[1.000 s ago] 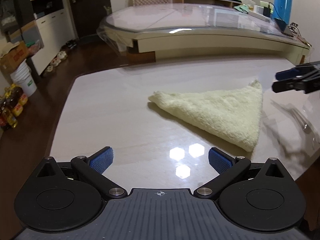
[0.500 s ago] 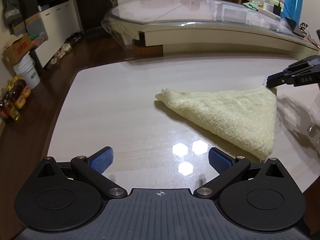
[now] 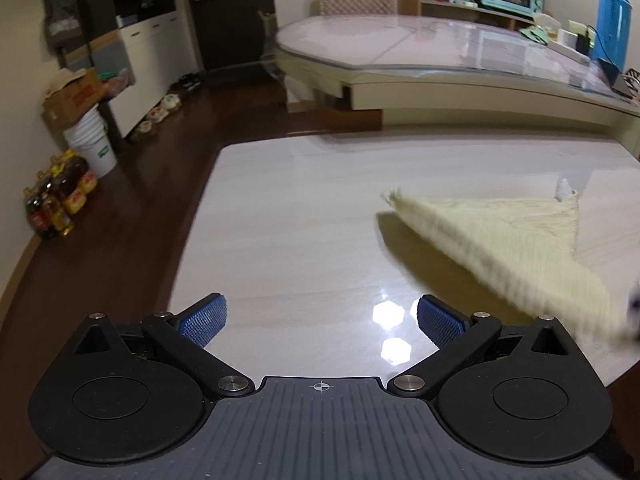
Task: Fold towel
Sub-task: 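Grasp a towel corner with the right tool, then grasp the towel edge with the left tool while the right tool holds its corner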
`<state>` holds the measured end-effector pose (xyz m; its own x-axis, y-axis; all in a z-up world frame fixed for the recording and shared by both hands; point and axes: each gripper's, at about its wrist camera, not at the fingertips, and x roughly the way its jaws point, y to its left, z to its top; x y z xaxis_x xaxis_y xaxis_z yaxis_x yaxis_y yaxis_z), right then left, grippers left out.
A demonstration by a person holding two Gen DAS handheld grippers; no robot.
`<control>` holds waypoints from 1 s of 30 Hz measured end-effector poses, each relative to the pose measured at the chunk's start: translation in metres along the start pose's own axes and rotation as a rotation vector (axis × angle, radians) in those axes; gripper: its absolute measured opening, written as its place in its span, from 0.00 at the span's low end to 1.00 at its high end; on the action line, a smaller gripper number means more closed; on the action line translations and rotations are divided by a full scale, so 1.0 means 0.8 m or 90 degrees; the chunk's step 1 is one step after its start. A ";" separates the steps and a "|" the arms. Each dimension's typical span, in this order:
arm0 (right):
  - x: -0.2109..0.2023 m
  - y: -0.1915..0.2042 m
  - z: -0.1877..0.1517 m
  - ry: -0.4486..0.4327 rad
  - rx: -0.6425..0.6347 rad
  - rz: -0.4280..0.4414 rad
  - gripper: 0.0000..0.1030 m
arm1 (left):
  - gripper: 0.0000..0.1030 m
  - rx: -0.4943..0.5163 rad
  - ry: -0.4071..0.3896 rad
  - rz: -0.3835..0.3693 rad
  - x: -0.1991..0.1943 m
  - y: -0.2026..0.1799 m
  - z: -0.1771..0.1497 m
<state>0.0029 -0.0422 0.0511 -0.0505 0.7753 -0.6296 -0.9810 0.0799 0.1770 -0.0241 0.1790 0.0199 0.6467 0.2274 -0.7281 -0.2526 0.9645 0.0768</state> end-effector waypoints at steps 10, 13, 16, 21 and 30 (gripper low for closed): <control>0.053 0.014 -0.011 0.048 0.020 0.042 0.22 | 1.00 0.042 -0.001 -0.035 0.022 0.008 0.009; 0.031 0.004 -0.005 0.018 0.055 0.048 0.27 | 1.00 0.055 -0.011 -0.054 0.037 0.010 0.024; 0.010 -0.008 -0.002 0.002 0.066 0.024 0.28 | 1.00 0.060 -0.026 -0.091 0.056 0.012 0.043; -0.020 -0.044 -0.010 -0.021 0.114 -0.052 0.32 | 0.95 0.101 -0.050 -0.135 0.084 -0.002 0.063; -0.047 -0.095 -0.032 -0.051 0.201 -0.122 0.32 | 0.50 0.174 -0.014 -0.184 0.122 -0.038 0.069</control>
<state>0.0746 -0.0936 0.0416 0.1552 0.7727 -0.6155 -0.8642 0.4081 0.2944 0.0862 0.1789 -0.0158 0.6786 -0.0591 -0.7321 0.1415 0.9886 0.0514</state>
